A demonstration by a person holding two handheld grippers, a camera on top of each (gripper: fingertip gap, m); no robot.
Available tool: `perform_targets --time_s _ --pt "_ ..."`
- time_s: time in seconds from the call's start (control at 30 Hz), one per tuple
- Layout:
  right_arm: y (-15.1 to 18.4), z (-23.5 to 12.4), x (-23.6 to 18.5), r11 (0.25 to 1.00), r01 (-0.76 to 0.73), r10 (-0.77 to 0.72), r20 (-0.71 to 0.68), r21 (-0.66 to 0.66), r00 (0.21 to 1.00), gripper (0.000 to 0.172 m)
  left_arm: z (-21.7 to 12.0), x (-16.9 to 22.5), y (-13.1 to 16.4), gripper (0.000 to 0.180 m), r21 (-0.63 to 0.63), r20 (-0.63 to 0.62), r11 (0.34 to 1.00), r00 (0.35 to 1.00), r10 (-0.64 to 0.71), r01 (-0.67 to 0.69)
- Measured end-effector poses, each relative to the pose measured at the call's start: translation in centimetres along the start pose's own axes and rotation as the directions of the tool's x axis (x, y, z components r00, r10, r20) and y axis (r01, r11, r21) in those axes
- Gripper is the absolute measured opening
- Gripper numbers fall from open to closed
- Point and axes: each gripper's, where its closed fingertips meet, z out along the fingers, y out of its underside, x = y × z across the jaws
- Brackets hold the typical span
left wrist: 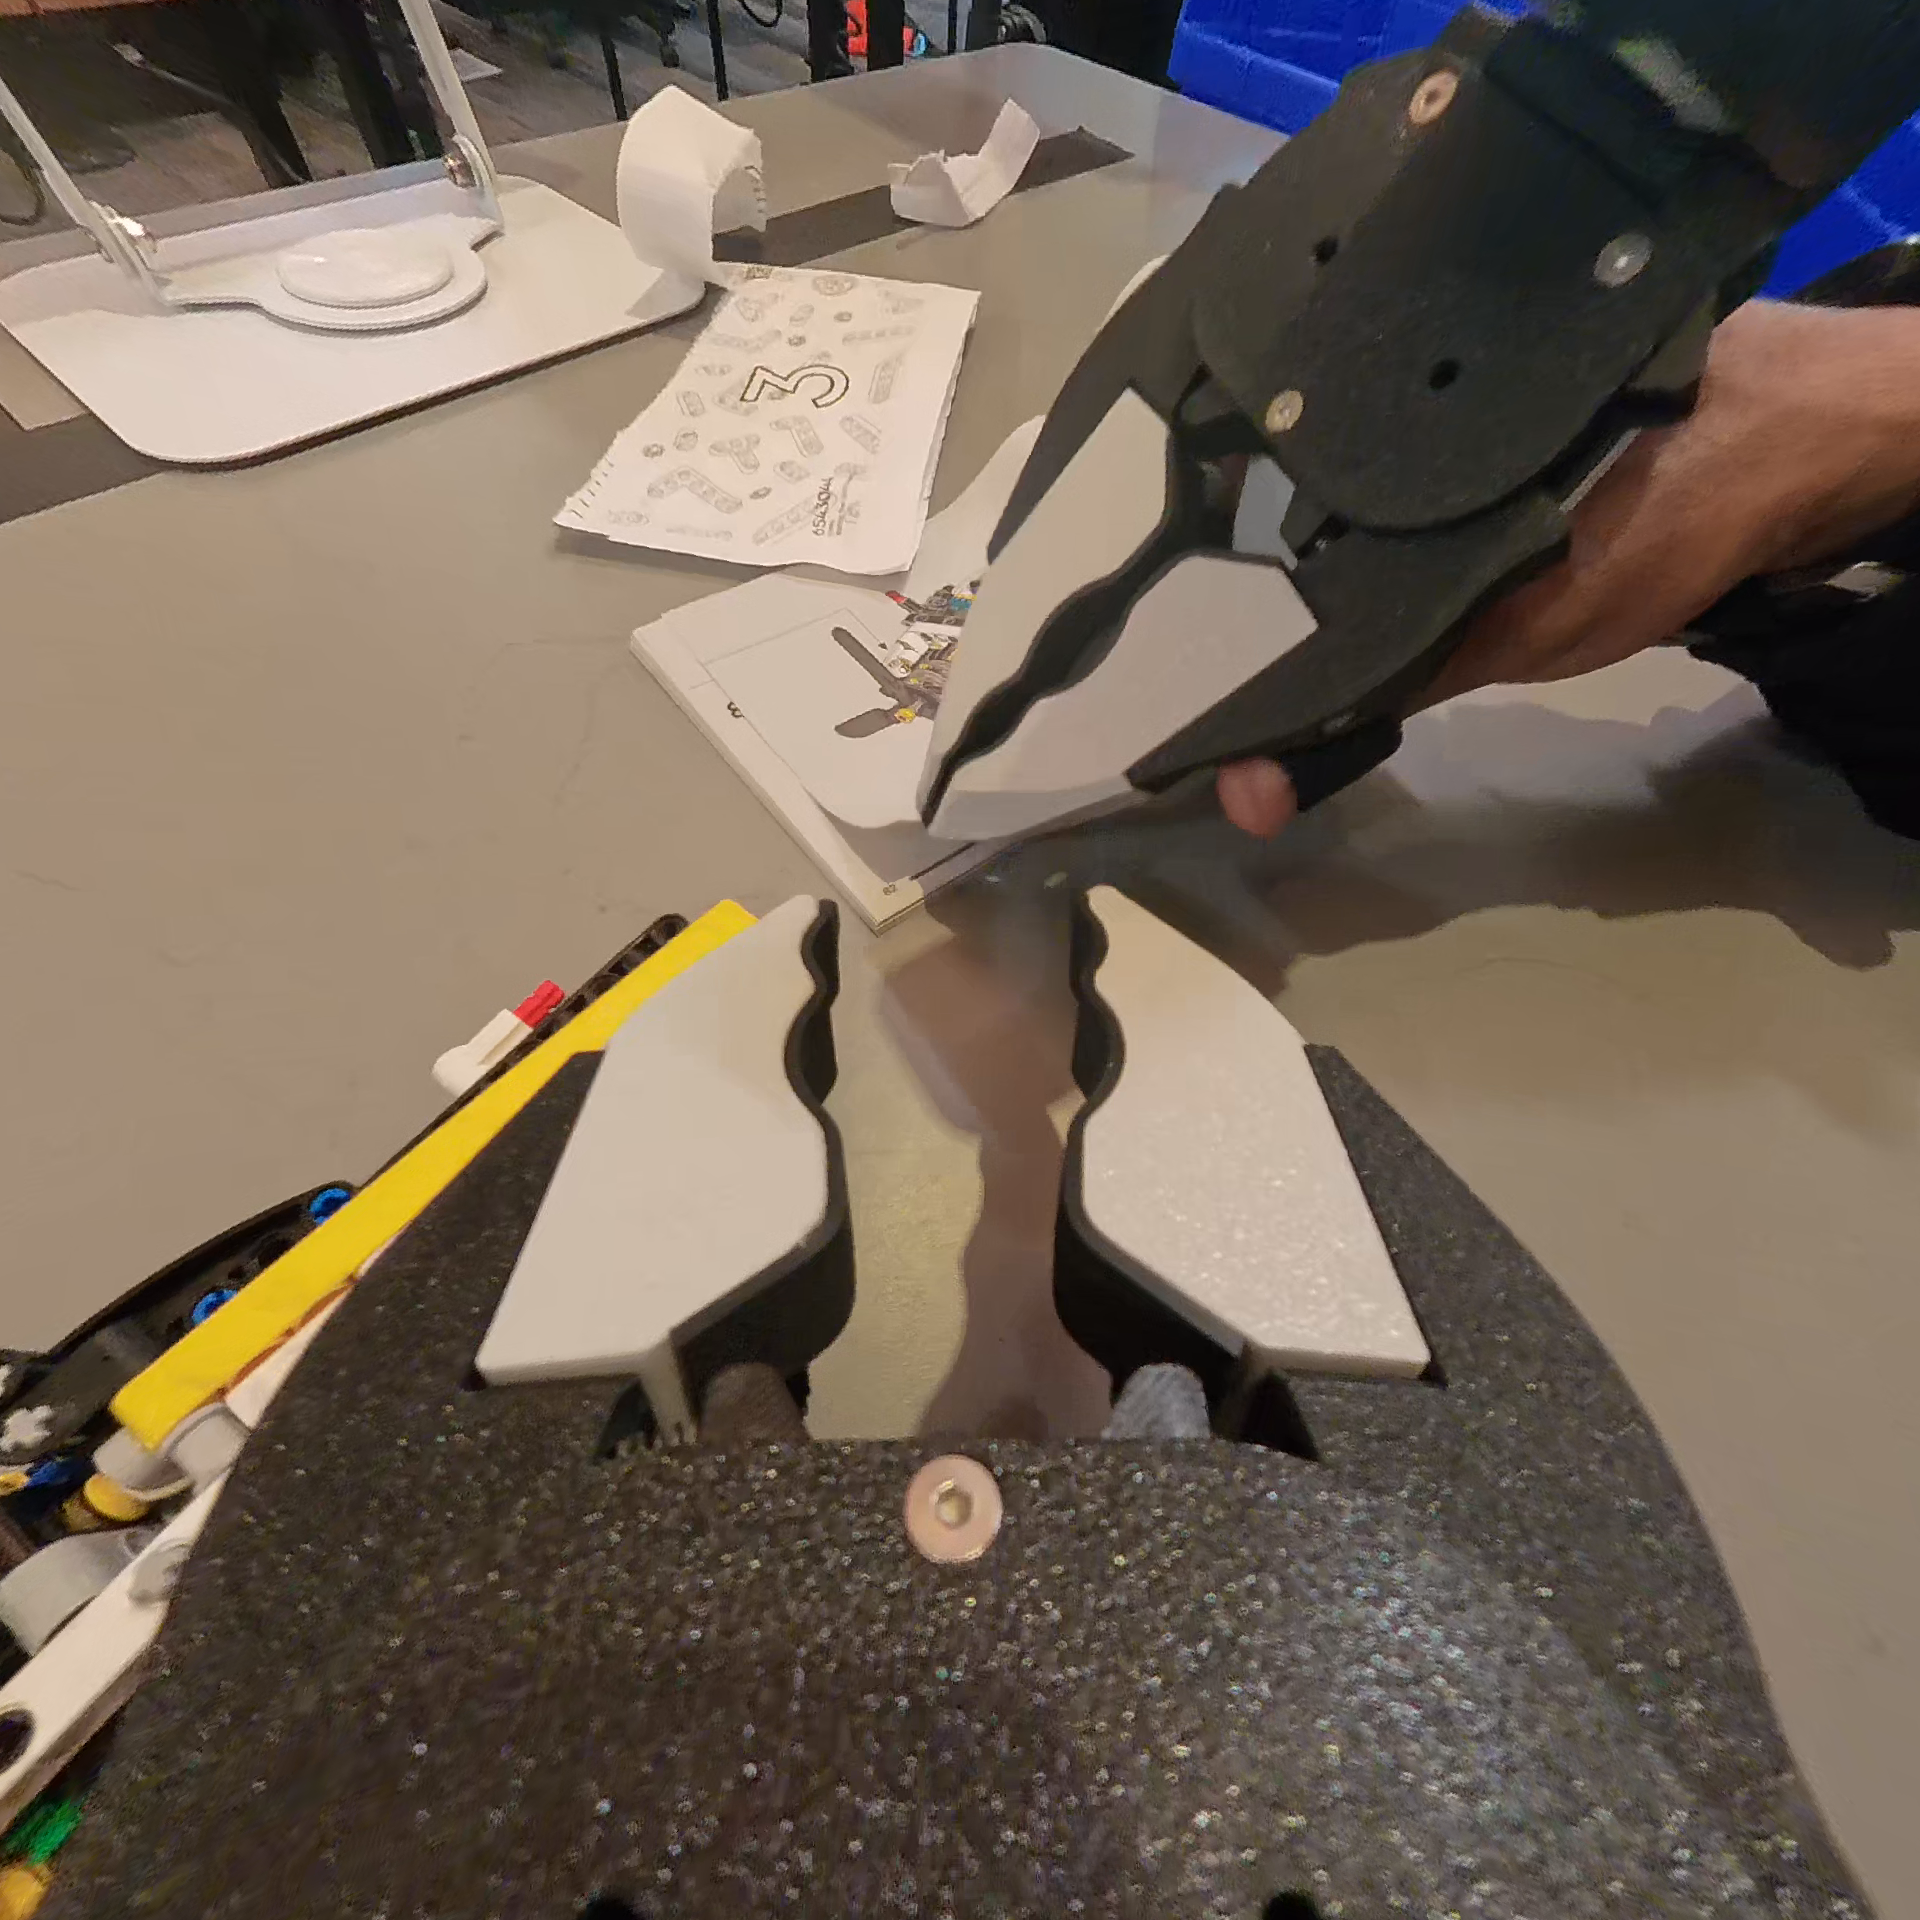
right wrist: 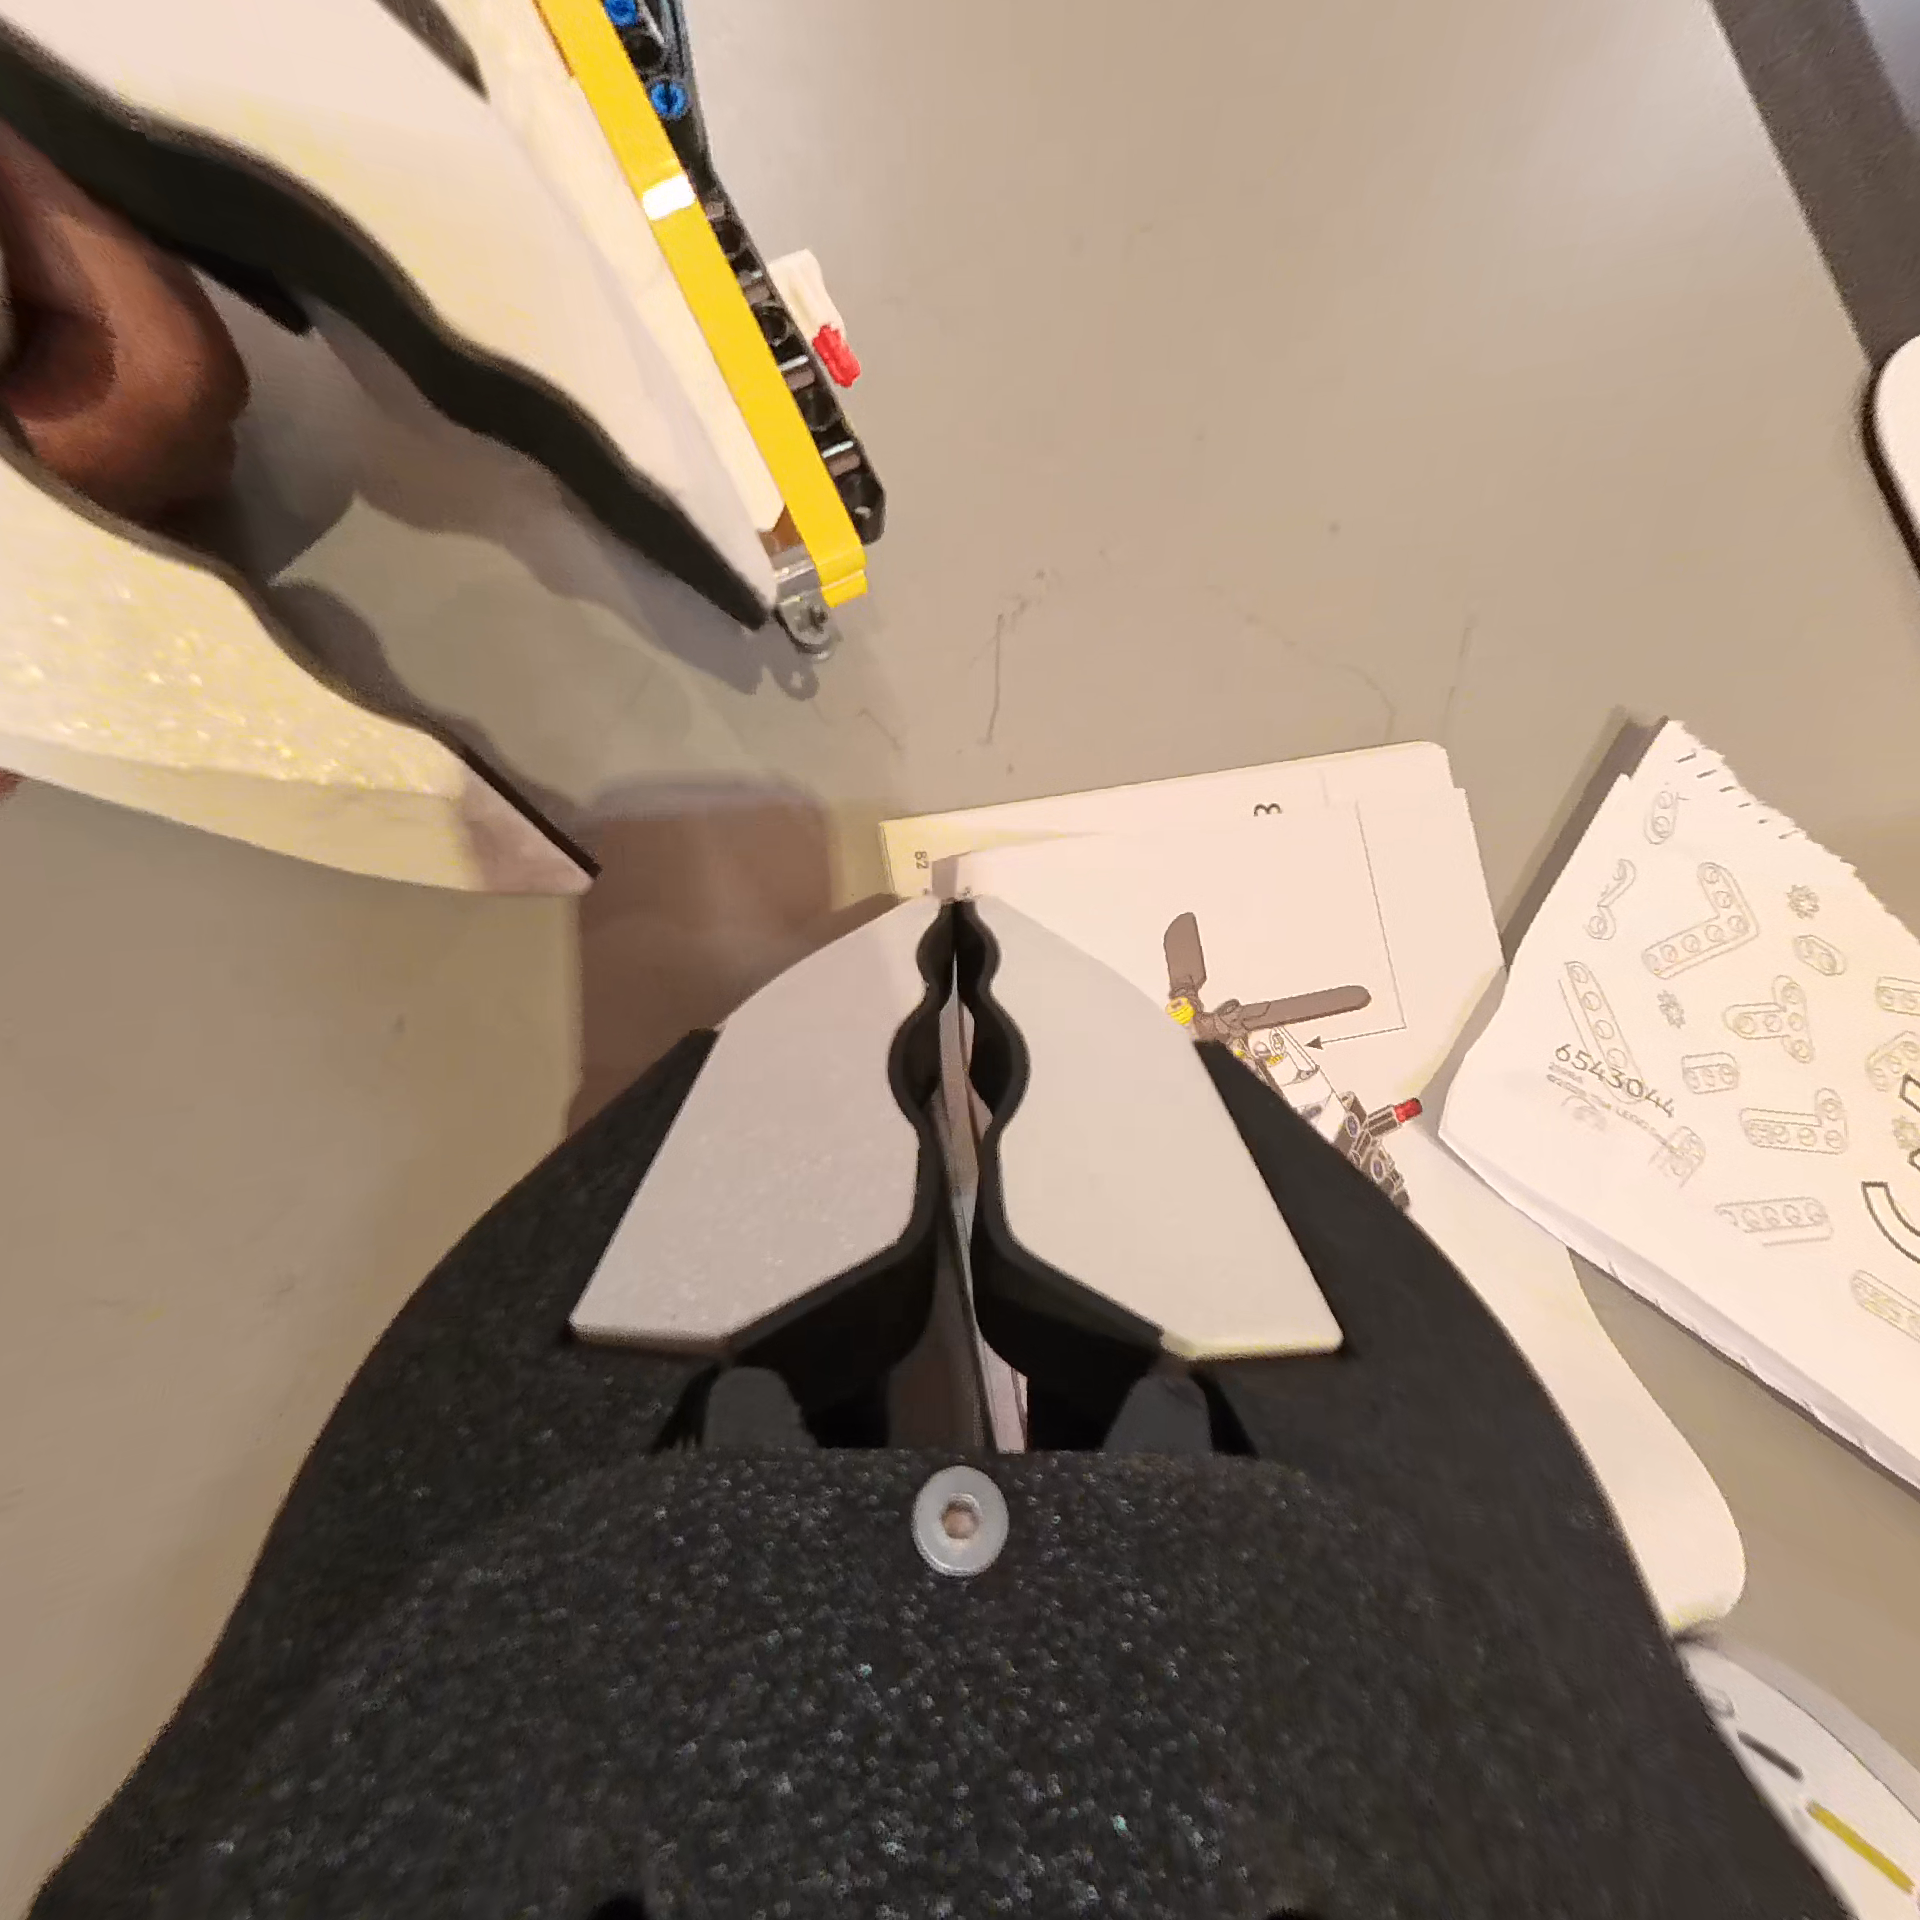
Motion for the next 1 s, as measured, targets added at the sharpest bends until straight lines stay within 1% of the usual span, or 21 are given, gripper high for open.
perform_targets --time_s 0.2,0.3,0.4,0.57,0.7,0.77,0.83,0.93,1.0 --pt "-0.3 -1.6 0.8 0.997 -0.065 0.068 -0.063 0.045 0.996 0.000 1.2 0.6 0.1 0.044 -0.057 0.003 0.997 0.999 0.044 -0.044" --pt "-0.1 -2.7 1.3 0.991 -0.110 0.117 -0.090 0.080 0.989 0.000 2.6 1.4 0.5 0.044 -0.140 -0.015 0.988 0.998 0.065 -0.066" --pt "0.2 -3.9 1.9 0.979 -0.159 0.173 -0.108 0.128 0.979 0.000 3.8 2.2 0.2 0.044 -0.177 -0.025 0.981 0.997 0.079 -0.082" --pt "0.7 -6.4 2.7 0.949 -0.225 0.257 -0.127 0.220 0.958 0.000 5.8 2.9 -1.4 0.044 -0.177 -0.019 0.983 0.999 0.044 -0.047" --pt "1.2 -8.5 3.5 0.911 -0.278 0.332 -0.143 0.304 0.932 0.000 7.7 4.0 -2.4 0.045 -0.196 -0.078 0.979 0.994 -0.076 0.059" --pt "1.5 -9.5 3.8 0.889 -0.302 0.369 -0.147 0.344 0.918 0.000 8.5 4.6 -2.7 0.050 -0.201 -0.086 0.975 0.989 -0.117 0.098" --pt "1.7 -10.3 3.8 0.868 -0.318 0.395 -0.144 0.381 0.907 0.000 9.2 5.0 -3.0 0.053 -0.192 -0.068 0.975 0.990 -0.126 0.111" --pt "2.1 -11.4 3.6 0.847 -0.321 0.412 -0.142 0.423 0.900 0.000 10.0 5.3 -3.5 0.051 -0.163 -0.022 0.981 0.993 -0.113 0.108" --pt "2.4 -12.2 3.4 0.836 -0.314 0.414 -0.141 0.451 0.899 0.000 10.3 5.6 -4.0 0.042 -0.132 -0.009 0.987 0.995 -0.098 0.096"
